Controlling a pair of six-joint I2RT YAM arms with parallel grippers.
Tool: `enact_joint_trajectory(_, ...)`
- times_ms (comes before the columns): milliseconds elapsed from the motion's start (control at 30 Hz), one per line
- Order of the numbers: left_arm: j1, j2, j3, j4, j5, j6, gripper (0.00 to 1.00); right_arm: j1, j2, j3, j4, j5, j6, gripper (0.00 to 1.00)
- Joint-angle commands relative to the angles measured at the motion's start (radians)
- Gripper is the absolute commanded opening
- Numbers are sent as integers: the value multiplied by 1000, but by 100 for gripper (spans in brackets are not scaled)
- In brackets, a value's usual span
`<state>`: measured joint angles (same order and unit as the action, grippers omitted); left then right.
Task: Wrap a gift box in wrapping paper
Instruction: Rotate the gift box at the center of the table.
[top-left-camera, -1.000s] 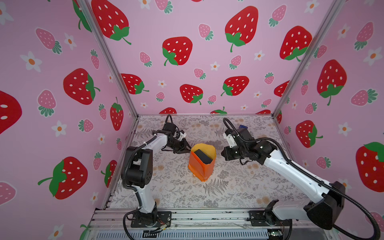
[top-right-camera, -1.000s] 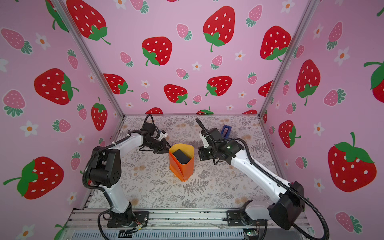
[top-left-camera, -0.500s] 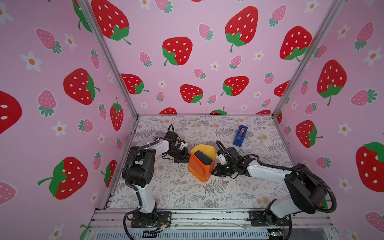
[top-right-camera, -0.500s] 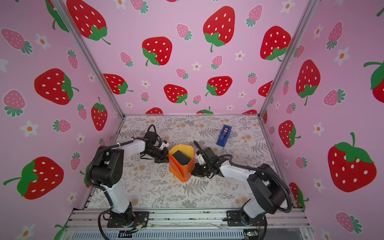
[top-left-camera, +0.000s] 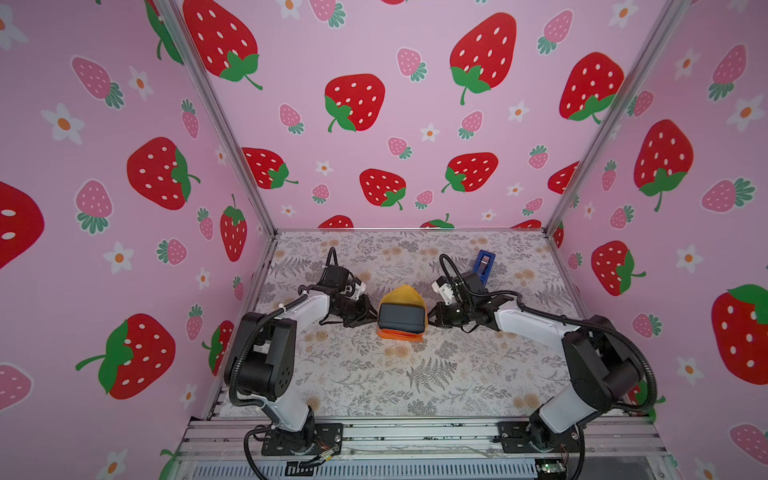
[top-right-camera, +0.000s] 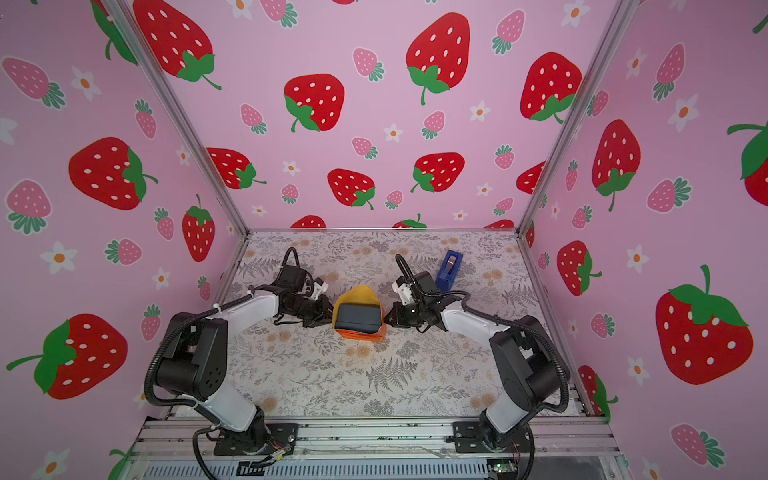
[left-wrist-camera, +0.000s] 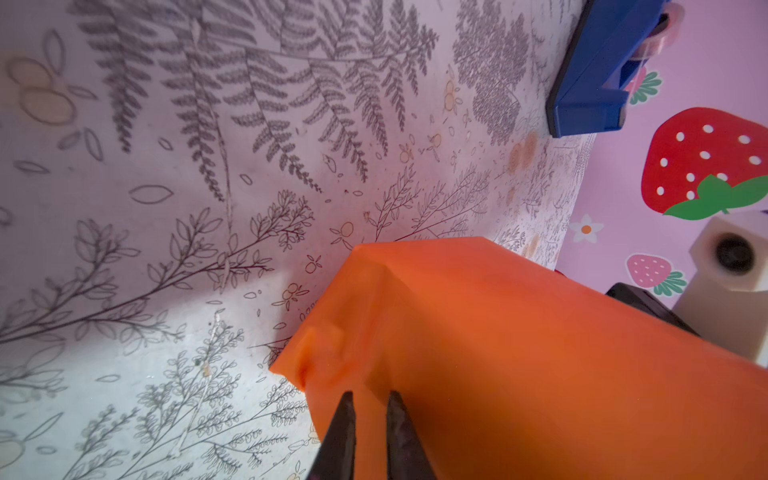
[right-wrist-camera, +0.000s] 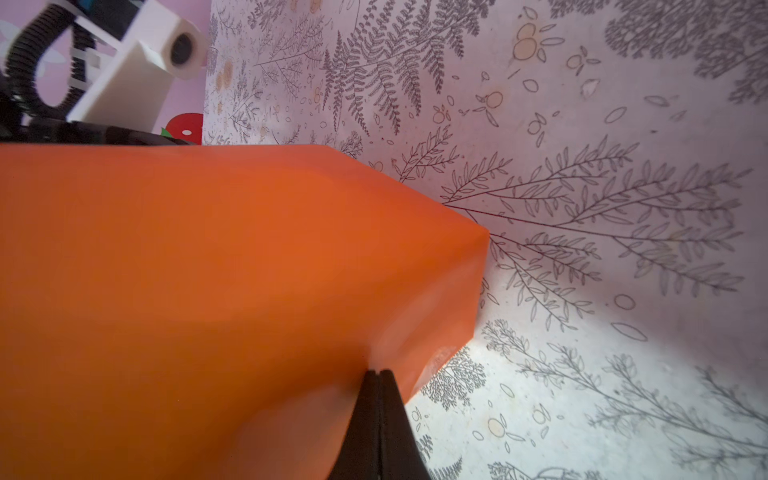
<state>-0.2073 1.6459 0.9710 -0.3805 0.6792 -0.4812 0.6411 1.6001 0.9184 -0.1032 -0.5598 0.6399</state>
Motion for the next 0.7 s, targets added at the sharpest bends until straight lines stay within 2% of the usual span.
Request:
enact_joint_trajectory(0,9,-62,-17,-8,-91,12,23,-39,-58,-32,-33,40,-49,11)
enact_joint_trajectory(100,38,-84,-15,-6,-86,33,26,-62,-56,-36,-31,31,-74,15)
enact_joint_trajectory(233,73,-92,0,-1,-19,56,28,-68,-45,-35,-19,20,-93,18)
enact_joint_trajectory(367,99,-120,-17,49,10,53,33,-68,-42,-51,36,7,-97,21)
enact_joint_trajectory(433,115,-148,-41,109,15,34,35,-68,-45,-69,88,11,-106,26)
enact_joint_trajectory(667,138,-211,-70,266,102,8,59,-68,-81,-105,164,64,-122,31)
